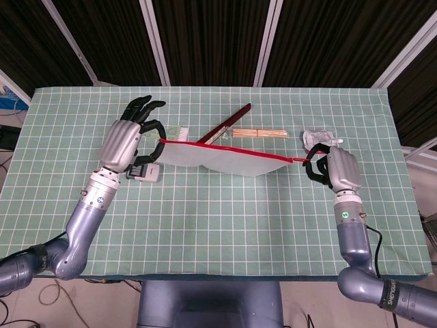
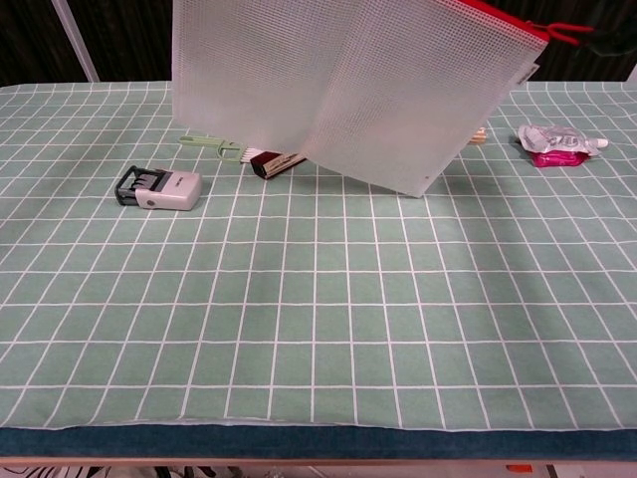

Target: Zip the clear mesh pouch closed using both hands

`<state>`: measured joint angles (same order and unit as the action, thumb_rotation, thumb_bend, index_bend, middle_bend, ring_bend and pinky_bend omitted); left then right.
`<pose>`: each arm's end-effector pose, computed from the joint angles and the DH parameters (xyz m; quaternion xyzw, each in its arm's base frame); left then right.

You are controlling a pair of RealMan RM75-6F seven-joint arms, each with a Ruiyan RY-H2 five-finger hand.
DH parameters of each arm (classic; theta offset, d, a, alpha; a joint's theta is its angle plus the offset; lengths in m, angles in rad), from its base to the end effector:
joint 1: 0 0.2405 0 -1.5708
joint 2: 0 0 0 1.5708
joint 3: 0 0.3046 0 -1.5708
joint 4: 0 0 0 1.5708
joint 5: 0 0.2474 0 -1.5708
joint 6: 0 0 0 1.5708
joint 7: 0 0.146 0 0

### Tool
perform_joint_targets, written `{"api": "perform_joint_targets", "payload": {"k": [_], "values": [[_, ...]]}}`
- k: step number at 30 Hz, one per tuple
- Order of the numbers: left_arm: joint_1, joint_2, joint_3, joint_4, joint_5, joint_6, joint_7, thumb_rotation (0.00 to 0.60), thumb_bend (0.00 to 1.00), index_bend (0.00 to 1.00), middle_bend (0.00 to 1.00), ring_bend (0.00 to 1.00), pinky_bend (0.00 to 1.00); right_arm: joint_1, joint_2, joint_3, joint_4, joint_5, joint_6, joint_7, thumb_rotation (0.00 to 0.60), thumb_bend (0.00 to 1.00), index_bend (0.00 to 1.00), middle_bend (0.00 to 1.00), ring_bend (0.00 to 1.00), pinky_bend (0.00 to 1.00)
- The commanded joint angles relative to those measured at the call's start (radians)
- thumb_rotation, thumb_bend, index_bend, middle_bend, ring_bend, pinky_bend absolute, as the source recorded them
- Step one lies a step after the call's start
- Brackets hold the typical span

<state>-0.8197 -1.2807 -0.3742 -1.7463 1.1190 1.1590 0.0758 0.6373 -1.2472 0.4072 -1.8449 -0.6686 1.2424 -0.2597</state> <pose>-0.0848 0.4217 0.0933 -0.6180 -0.3664 -0.5851 0.3761 -0.1951 -0.3965 0.1050 0.4825 -0.5291 0.4673 0.5186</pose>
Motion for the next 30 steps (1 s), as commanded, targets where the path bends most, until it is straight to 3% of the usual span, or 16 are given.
{"api": "perform_joint_targets", "payload": {"k": [1, 15, 17, 20, 23, 24, 27, 30], "values": [[0.006, 0.004, 0.003, 0.003, 0.005, 0.001, -0.005, 0.600, 0.42, 0.60, 0.15, 0.00, 0.05, -0.003, 0.005, 0.003, 0.004, 0.003, 0.001, 0.003, 0.600, 0.58, 0.70, 1.00, 1.00, 0.94], [0.028, 0.013, 0.012, 0.017, 0.014, -0.004, -0.028, 0.600, 0.42, 0.60, 0.15, 0.00, 0.05, -0.010, 0.017, 0.010, 0.012, 0.011, 0.004, 0.003, 0.600, 0.58, 0.70, 1.00, 1.00, 0.94], [0.030, 0.012, 0.014, 0.019, 0.014, -0.007, -0.030, 0.600, 0.38, 0.58, 0.14, 0.00, 0.04, -0.010, 0.018, 0.007, 0.011, 0.009, 0.001, 0.001, 0.600, 0.58, 0.70, 1.00, 1.00, 0.94], [0.030, 0.019, 0.021, 0.012, 0.001, -0.028, -0.025, 0.600, 0.26, 0.47, 0.10, 0.00, 0.01, -0.009, 0.020, -0.001, 0.011, 0.003, -0.001, -0.010, 0.600, 0.55, 0.66, 1.00, 0.99, 0.90], [0.031, 0.032, 0.024, 0.002, -0.008, -0.047, -0.022, 0.600, 0.16, 0.38, 0.06, 0.00, 0.00, -0.008, 0.028, -0.006, 0.006, 0.008, -0.014, -0.017, 0.600, 0.42, 0.44, 0.92, 0.87, 0.77], [0.031, 0.034, 0.024, 0.000, -0.010, -0.048, -0.021, 0.600, 0.14, 0.35, 0.05, 0.00, 0.00, -0.008, 0.030, -0.006, 0.004, 0.010, -0.017, -0.018, 0.600, 0.36, 0.32, 0.84, 0.79, 0.70], [0.038, 0.039, 0.022, -0.006, -0.014, -0.044, -0.024, 0.600, 0.11, 0.31, 0.04, 0.00, 0.00, -0.006, 0.037, -0.003, -0.004, 0.018, -0.020, -0.021, 0.600, 0.26, 0.11, 0.62, 0.62, 0.53], [0.049, 0.048, 0.024, -0.015, -0.012, -0.034, -0.024, 0.600, 0.10, 0.28, 0.04, 0.00, 0.00, -0.008, 0.045, -0.003, -0.012, 0.014, -0.019, -0.020, 0.600, 0.23, 0.01, 0.44, 0.44, 0.41]]}}
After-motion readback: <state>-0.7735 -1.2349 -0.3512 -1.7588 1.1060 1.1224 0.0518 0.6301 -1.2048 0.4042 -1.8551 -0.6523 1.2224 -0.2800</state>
